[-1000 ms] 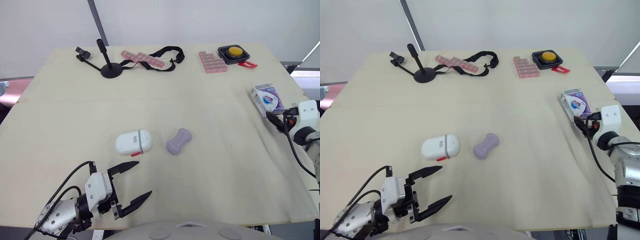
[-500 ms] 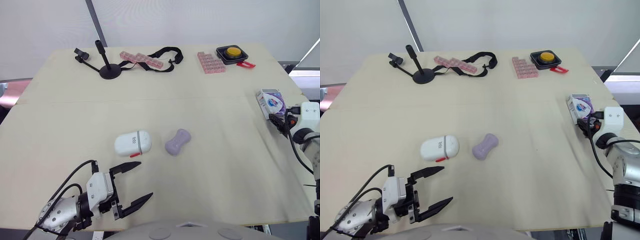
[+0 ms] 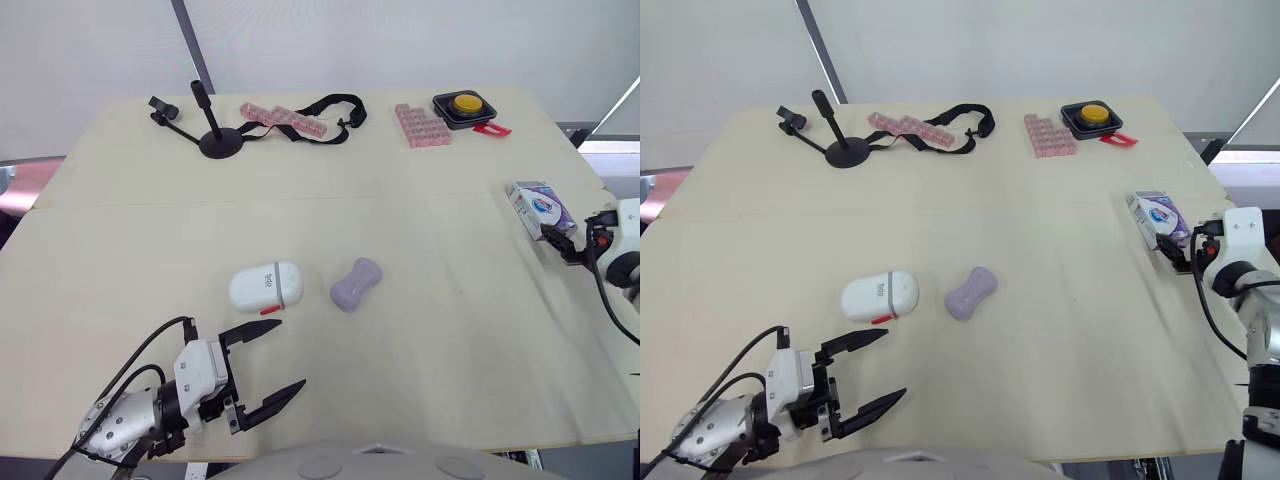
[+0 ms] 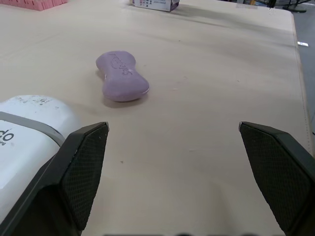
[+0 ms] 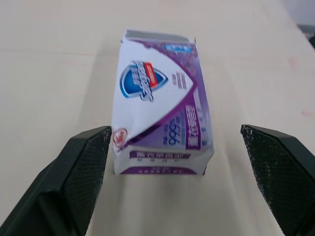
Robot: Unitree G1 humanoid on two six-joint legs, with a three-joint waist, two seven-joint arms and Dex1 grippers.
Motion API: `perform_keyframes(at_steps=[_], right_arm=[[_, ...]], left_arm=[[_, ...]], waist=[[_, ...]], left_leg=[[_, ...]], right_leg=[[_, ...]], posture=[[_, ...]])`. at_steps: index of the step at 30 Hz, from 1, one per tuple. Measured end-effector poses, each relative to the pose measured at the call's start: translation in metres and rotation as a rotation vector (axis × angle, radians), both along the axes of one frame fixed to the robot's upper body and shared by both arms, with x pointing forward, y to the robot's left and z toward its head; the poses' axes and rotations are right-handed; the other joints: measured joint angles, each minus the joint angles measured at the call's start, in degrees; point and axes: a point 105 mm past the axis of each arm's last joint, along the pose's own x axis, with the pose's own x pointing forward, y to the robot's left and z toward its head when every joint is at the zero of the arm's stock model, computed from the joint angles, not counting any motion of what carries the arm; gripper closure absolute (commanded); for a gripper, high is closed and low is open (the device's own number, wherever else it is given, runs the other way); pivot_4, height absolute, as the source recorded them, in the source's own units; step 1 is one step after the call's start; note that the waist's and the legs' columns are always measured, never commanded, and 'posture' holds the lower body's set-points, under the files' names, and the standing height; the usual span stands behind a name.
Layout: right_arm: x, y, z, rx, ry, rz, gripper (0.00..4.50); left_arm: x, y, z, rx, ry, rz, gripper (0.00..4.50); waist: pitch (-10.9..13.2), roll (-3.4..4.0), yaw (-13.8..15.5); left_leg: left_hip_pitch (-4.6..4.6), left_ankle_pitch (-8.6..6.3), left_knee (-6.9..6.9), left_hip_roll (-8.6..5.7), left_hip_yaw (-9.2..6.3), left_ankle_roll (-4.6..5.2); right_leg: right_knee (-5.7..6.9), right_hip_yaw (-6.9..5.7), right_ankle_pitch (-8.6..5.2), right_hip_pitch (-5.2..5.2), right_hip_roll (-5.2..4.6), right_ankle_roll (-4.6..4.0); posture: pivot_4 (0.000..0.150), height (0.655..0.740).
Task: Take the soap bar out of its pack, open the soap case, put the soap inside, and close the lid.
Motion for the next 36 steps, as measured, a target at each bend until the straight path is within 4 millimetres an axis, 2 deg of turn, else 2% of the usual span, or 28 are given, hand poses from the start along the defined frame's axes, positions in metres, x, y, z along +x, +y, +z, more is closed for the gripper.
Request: perform_keyframes(at_steps=[5, 8, 10, 11, 13, 14, 18, 22, 29, 32, 36], right_arm=[[0.005, 0.006, 0.038, -0.06, -0.151, 0.174, 0.01], [0.009, 0.041, 0.081, -0.058, -0.325, 0.437, 0.01], [0.008, 0.069, 0.097, -0.056, -0.386, 0.584, 0.01], [0.006, 0.081, 0.098, -0.049, -0.397, 0.645, 0.01], [-0.006, 0.122, 0.085, -0.009, -0.368, 0.856, 0.01], [-0.016, 0.145, 0.072, 0.029, -0.329, 0.978, 0.01], [-0.046, 0.185, 0.036, 0.07, -0.203, 1.261, 0.01], [-0.063, 0.199, 0.023, 0.027, -0.172, 1.426, 0.01], [-0.068, 0.204, 0.015, 0.035, -0.154, 1.476, 0.01], [-0.069, 0.206, 0.013, 0.047, -0.138, 1.485, 0.01], [-0.069, 0.206, 0.013, 0.045, -0.138, 1.489, 0.01]], left_arm=[[0.003, 0.0, 0.001, 0.004, 0.001, 0.004, 0.0], [0.006, 0.001, 0.003, 0.017, -0.002, -0.007, 0.0], [0.007, 0.002, 0.007, 0.013, -0.011, -0.007, 0.0], [0.008, 0.002, 0.009, 0.013, -0.018, -0.01, 0.0], [0.009, 0.003, 0.012, 0.015, -0.018, -0.012, 0.0], [0.011, 0.005, 0.012, 0.025, -0.021, -0.012, 0.0], [0.016, 0.013, 0.018, 0.049, -0.041, -0.017, 0.0], [0.028, 0.03, 0.022, 0.093, -0.053, 0.019, 0.0], [0.068, 0.068, 0.035, 0.187, -0.07, 0.111, 0.0], [0.078, 0.07, 0.043, 0.222, -0.075, 0.082, 0.0], [0.081, 0.073, 0.041, 0.289, -0.043, 0.021, 0.0]], waist=[[0.0, 0.01, -0.15], [-0.01, 0.01, -0.41], [-0.02, -0.03, -0.32], [-0.04, -0.06, -0.21], [-0.08, -0.14, 0.16], [-0.07, -0.13, 0.31], [-0.06, -0.1, 0.63], [-0.06, -0.11, 0.15], [-0.07, -0.13, 0.02], [-0.07, -0.13, 0.01], [-0.07, -0.13, 0.0]], left_leg=[[-0.01, 0.0, 0.02, 0.01, 0.0, 0.02], [-0.01, 0.0, 0.02, 0.06, -0.01, 0.04], [-0.01, 0.0, 0.04, 0.07, -0.02, 0.05], [-0.02, 0.0, 0.07, 0.08, -0.04, 0.06], [-0.05, -0.02, 0.1, 0.09, -0.09, 0.08], [-0.02, -0.03, 0.13, 0.1, -0.12, 0.1], [-0.34, -0.07, 0.56, 0.06, -0.12, 0.27], [-0.45, -0.04, 0.64, 0.06, -0.12, 0.32], [-0.5, -0.02, 0.65, 0.03, -0.13, 0.31], [-0.58, -0.02, 0.65, -0.01, -0.14, 0.3], [-0.69, -0.01, 0.65, 0.01, -0.13, 0.29]], right_leg=[[0.01, 0.01, 0.0, 0.01, 0.02, -0.01], [0.04, 0.02, 0.0, 0.0, 0.07, -0.01], [0.05, 0.0, -0.01, 0.01, 0.09, -0.02], [0.06, -0.02, 0.0, 0.0, 0.09, -0.02], [0.06, -0.14, -0.01, 0.0, 0.08, -0.02], [0.06, -0.19, -0.01, -0.03, 0.06, -0.02], [0.34, -0.2, -0.01, -0.5, -0.05, -0.01], [0.53, -0.19, 0.0, -0.65, -0.08, -0.01], [0.58, -0.18, -0.01, -0.73, -0.05, -0.02], [0.61, -0.19, -0.01, -0.8, -0.08, -0.02], [0.63, -0.18, -0.01, -0.88, -0.03, -0.02]], posture=[[0.15, 0.7096], [0.15, 0.7096], [0.15, 0.7096], [0.15, 0.7096], [0.15, 0.7096], [0.15, 0.7096], [0.15, 0.7096], [0.15, 0.7096], [0.15, 0.7096], [0.15, 0.7096], [0.15, 0.7096]])
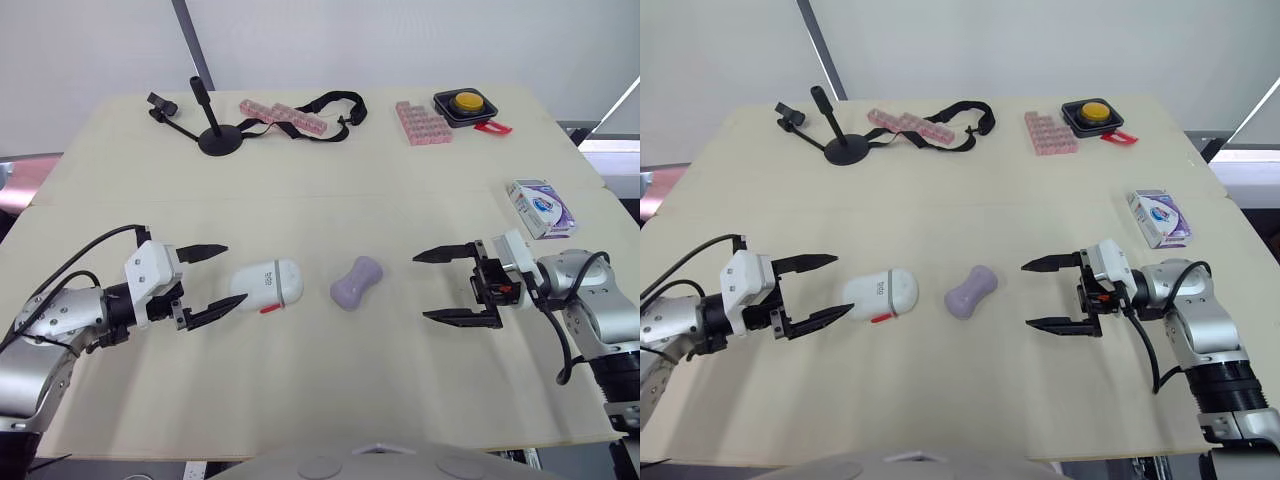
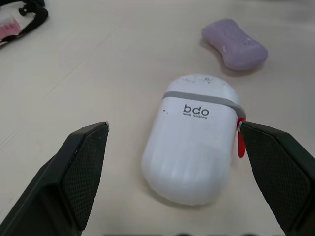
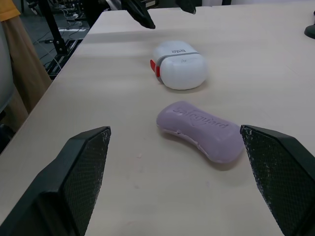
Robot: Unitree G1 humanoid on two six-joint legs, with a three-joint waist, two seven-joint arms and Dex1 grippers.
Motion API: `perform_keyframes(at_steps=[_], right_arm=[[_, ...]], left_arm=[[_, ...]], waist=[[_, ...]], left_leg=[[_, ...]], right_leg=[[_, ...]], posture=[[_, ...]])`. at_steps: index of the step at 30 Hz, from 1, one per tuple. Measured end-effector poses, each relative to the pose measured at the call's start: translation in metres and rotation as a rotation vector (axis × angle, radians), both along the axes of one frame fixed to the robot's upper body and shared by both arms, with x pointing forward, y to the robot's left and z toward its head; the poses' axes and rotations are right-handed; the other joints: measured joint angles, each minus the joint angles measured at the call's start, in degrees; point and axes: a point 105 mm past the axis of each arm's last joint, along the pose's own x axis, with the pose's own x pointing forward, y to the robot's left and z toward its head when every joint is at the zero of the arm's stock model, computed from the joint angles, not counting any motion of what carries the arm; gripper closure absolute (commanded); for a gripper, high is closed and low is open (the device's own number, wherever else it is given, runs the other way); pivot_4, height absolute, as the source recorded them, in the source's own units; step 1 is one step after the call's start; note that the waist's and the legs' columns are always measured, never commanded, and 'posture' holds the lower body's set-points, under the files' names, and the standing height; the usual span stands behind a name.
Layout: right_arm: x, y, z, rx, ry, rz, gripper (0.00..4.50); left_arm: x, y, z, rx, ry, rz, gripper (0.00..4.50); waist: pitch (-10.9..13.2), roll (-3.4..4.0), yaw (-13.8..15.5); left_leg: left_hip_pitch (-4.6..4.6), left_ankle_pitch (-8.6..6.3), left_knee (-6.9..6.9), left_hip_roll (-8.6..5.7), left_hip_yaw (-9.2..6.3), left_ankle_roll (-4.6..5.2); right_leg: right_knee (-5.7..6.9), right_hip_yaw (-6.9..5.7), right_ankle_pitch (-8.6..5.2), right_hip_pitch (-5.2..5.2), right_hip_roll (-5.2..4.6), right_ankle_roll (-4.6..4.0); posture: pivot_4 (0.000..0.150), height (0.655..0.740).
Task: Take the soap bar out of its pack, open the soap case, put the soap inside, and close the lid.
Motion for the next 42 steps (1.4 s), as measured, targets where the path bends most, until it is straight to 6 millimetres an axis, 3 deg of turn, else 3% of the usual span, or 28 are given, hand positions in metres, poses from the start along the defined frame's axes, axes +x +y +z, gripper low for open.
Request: perform_keyframes(at_steps=[7, 16, 26, 42], right_arm=[[0.0, 0.002, -0.002, -0.005, 0.001, -0.003, 0.01], [0.004, 0.002, -0.004, -0.014, -0.007, -0.034, 0.01], [0.004, 0.002, -0.006, -0.009, -0.007, -0.069, 0.01], [0.004, 0.003, -0.005, -0.012, 0.001, -0.073, 0.01]], left_arm=[[0.004, 0.001, -0.01, 0.088, 0.112, -0.123, 0.0], [0.02, -0.011, -0.017, 0.167, 0.102, -0.237, 0.0], [0.021, -0.031, -0.038, 0.168, 0.092, -0.271, 0.0], [0.033, -0.038, -0.039, 0.152, 0.04, -0.22, 0.0]], waist=[[0.0, -0.01, 0.4], [0.0, -0.01, 0.48], [0.0, -0.02, 1.09], [-0.01, -0.02, 1.36]], left_leg=[[0.01, 0.01, 0.02, -0.02, -0.01, -0.01], [-0.16, 0.01, 0.06, -0.02, 0.0, -0.01], [-0.19, 0.01, 0.14, -0.01, 0.0, -0.01], [-0.21, 0.01, 0.17, 0.0, 0.0, -0.01]], right_leg=[[0.04, -0.06, 0.0, -0.02, -0.06, 0.0], [0.32, -0.03, 0.0, -0.05, -0.03, 0.0], [0.33, -0.06, 0.0, -0.04, -0.04, 0.0], [0.35, -0.05, 0.0, -0.04, -0.04, 0.0]], posture=[[0.15, 0.7096], [0.15, 0.7096], [0.15, 0.7096], [0.15, 0.7096]])
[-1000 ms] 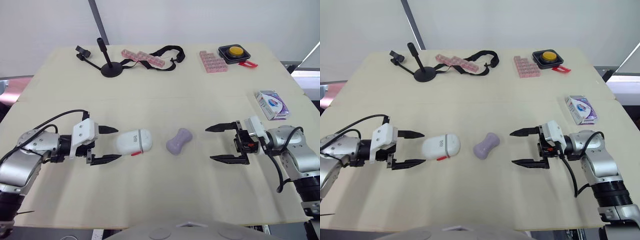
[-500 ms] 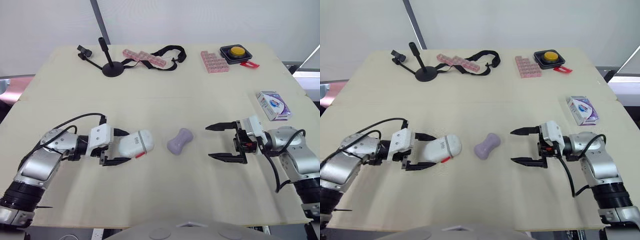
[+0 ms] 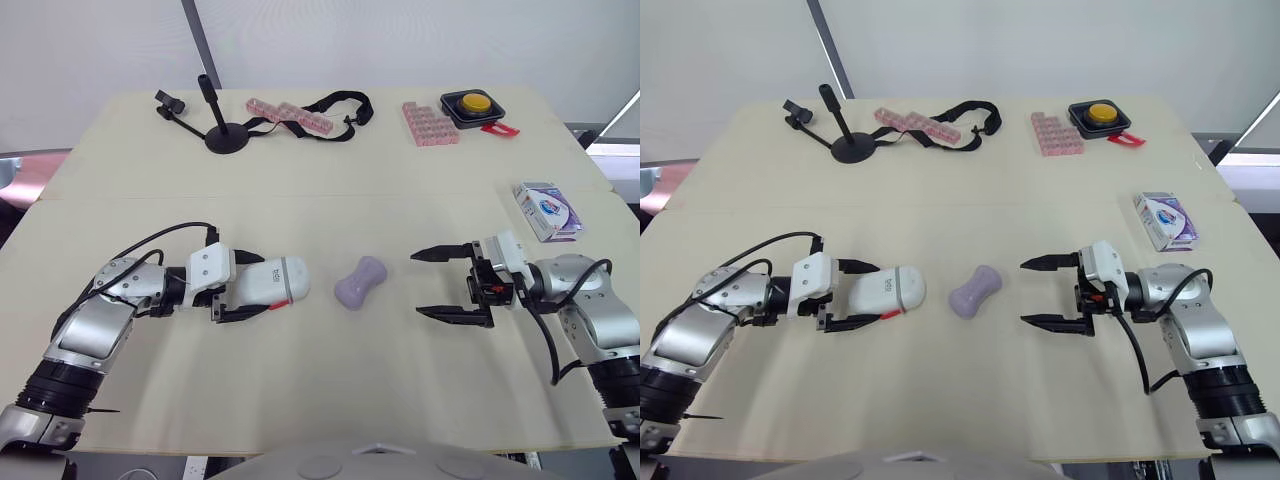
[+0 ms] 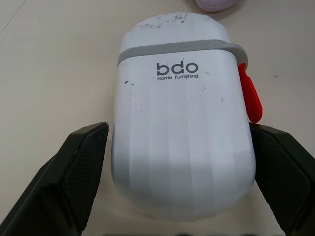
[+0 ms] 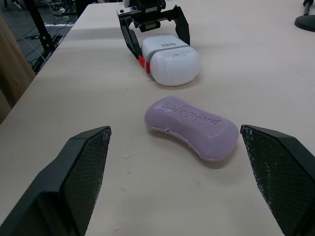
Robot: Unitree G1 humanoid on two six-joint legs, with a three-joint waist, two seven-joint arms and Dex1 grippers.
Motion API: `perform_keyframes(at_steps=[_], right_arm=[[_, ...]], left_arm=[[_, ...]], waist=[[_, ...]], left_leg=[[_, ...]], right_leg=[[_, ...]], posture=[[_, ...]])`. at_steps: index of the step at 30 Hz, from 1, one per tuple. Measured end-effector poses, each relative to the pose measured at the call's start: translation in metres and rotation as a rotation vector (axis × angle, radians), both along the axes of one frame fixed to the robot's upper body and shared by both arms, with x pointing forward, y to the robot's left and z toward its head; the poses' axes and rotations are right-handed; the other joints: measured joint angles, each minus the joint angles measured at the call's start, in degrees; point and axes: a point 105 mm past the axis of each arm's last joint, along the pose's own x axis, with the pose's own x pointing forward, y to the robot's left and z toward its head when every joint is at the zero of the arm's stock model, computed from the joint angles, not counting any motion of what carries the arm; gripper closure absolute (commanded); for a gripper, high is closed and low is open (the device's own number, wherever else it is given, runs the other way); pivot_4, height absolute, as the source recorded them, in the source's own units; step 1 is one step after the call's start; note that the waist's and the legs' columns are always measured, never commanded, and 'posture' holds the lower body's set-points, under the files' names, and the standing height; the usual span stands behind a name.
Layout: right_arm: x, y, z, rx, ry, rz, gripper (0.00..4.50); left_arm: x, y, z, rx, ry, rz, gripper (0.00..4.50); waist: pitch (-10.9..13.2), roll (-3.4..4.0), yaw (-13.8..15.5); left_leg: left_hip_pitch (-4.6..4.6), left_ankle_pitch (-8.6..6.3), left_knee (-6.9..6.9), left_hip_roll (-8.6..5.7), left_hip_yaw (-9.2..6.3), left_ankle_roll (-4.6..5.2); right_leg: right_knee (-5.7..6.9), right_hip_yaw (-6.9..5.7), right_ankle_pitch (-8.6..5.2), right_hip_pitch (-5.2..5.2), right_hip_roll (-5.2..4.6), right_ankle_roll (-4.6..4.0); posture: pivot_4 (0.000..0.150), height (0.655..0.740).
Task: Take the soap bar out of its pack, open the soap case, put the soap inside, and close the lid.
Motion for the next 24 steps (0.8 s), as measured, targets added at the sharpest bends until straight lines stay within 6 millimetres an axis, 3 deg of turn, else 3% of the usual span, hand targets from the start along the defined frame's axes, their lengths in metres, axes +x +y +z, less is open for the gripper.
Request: perform_keyframes(at_steps=[16, 20, 24], right_arm=[[0.0002, -0.0002, -0.0003, -0.002, 0.009, -0.001, 0.01], [0.0002, -0.0004, -0.0004, -0.002, 0.009, -0.001, 0.0], [0.0002, -0.0007, -0.0006, -0.004, 0.011, -0.002, 0.0]], left_arm=[[0.0007, -0.0014, -0.0025, -0.016, 0.01, 0.008, 0.0], [0.0009, -0.0015, -0.0032, -0.019, 0.011, 0.009, 0.99], [0.0015, -0.0018, -0.0033, -0.022, 0.007, 0.008, 1.02]], waist=[[0.0, 0.0, 0.08], [0.0, 0.0, 0.08], [0.0, 0.0, 0.1]], left_leg=[[0.0, 0.0, 0.02, 0.0, 0.0, 0.0], [0.0, 0.0, 0.02, 0.0, 0.0, 0.0], [0.0, 0.0, 0.02, 0.0, 0.0, 0.0]], right_leg=[[0.0, 0.0, 0.0, 0.0, 0.0, 0.0], [0.01, -0.01, 0.0, 0.0, 0.0, 0.0], [0.01, 0.0, 0.0, 0.0, 0.0, 0.0]], posture=[[0.15, 0.7096], [0.15, 0.7096], [0.15, 0.7096]])
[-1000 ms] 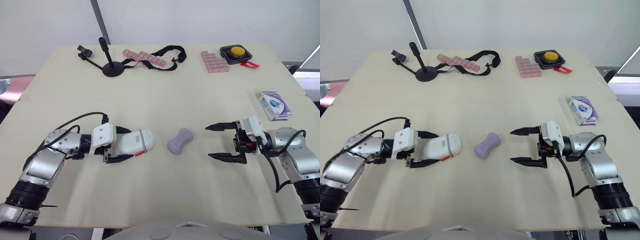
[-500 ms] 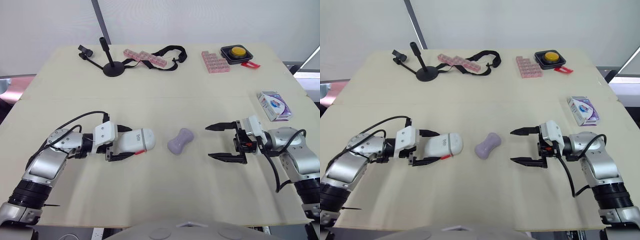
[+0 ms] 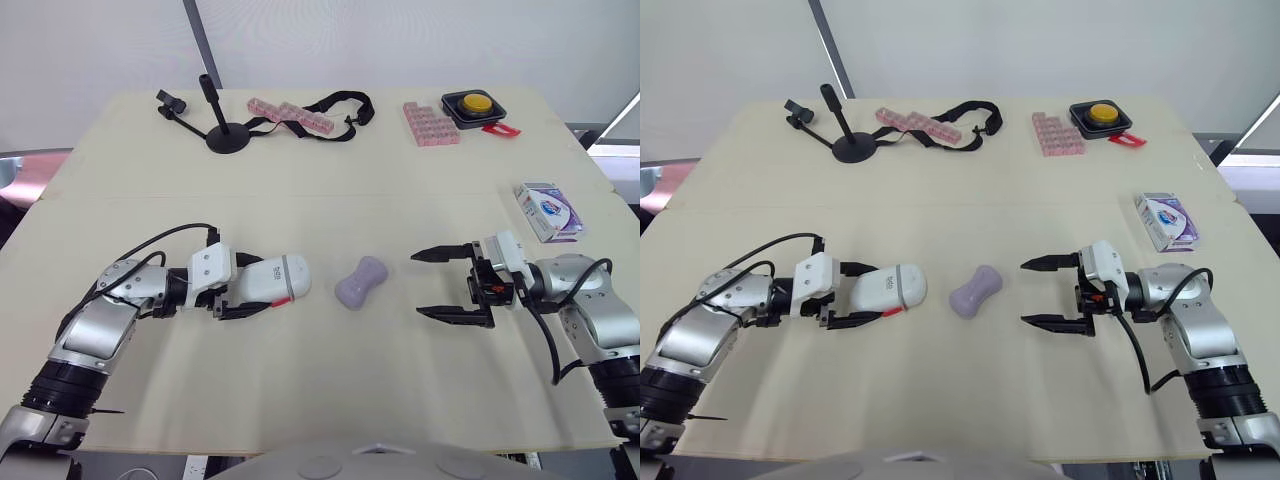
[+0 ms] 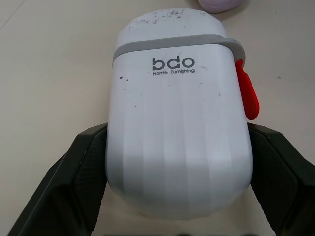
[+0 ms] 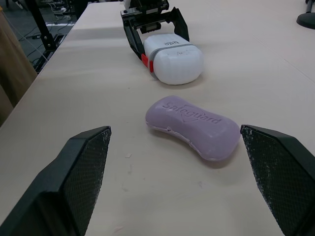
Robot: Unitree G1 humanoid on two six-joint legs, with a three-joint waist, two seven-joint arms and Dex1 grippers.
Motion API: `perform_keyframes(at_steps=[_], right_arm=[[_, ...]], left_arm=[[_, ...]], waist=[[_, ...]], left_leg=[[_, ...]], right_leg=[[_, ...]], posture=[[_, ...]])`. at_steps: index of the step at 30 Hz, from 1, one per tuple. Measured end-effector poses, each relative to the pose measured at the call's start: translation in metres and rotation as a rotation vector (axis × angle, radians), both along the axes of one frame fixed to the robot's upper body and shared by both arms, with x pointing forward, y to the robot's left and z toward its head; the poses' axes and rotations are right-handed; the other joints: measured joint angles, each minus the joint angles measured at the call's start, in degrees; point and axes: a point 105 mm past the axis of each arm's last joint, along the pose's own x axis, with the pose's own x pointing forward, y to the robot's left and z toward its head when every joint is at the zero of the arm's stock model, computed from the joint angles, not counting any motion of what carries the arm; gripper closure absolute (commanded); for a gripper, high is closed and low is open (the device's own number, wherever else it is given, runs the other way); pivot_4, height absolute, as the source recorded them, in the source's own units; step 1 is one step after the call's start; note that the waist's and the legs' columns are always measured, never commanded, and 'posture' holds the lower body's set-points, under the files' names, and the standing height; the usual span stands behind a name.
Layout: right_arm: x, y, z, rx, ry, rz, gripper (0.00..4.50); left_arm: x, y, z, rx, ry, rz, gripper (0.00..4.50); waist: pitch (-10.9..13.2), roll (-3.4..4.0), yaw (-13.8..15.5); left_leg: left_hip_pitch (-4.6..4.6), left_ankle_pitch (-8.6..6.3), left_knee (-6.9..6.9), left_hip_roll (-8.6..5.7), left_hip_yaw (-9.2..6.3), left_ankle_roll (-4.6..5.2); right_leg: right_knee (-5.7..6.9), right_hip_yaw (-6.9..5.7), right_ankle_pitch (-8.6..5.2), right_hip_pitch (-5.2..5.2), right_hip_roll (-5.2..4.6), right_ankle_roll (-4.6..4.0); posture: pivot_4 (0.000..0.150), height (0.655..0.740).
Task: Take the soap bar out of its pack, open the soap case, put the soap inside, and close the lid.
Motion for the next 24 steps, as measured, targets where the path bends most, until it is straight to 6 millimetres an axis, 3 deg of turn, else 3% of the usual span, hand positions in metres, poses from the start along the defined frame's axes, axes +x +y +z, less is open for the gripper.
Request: perform_keyframes(at_steps=[11, 16, 20, 24], right_arm=[[0.0, 0.002, 0.002, 0.018, 0.079, -0.011, 0.0], [-0.004, 0.008, 0.025, 0.056, 0.285, -0.009, 0.0], [-0.006, 0.023, 0.051, 0.07, 0.464, -0.007, 0.0], [0.0, 0.036, 0.052, 0.048, 0.658, -0.095, 0.0]], left_arm=[[0.001, -0.001, 0.002, 0.001, -0.039, -0.017, 1.02], [-0.002, -0.001, 0.01, -0.013, -0.108, -0.041, 1.02], [-0.007, -0.012, 0.032, -0.045, -0.238, -0.094, 1.02], [-0.011, -0.029, 0.046, -0.087, -0.345, -0.139, 1.02]], waist=[[0.0, 0.0, 0.03], [0.01, 0.01, 0.12], [0.0, 0.0, 0.54], [0.0, 0.0, 1.16]], left_leg=[[0.0, 0.0, 0.01, 0.0, 0.0, 0.0], [0.08, 0.0, 0.03, 0.02, -0.01, 0.0], [0.18, 0.01, 0.03, 0.05, -0.01, -0.02], [0.17, 0.04, 0.03, 0.05, 0.01, -0.08]], right_leg=[[-0.01, 0.01, 0.0, 0.0, 0.01, 0.0], [-0.11, 0.02, 0.0, 0.0, 0.04, 0.01], [-0.02, 0.03, 0.0, 0.03, 0.07, 0.01], [0.01, 0.07, 0.01, 0.02, 0.18, 0.01]], posture=[[0.15, 0.7096], [0.15, 0.7096], [0.15, 0.7096], [0.15, 0.7096]])
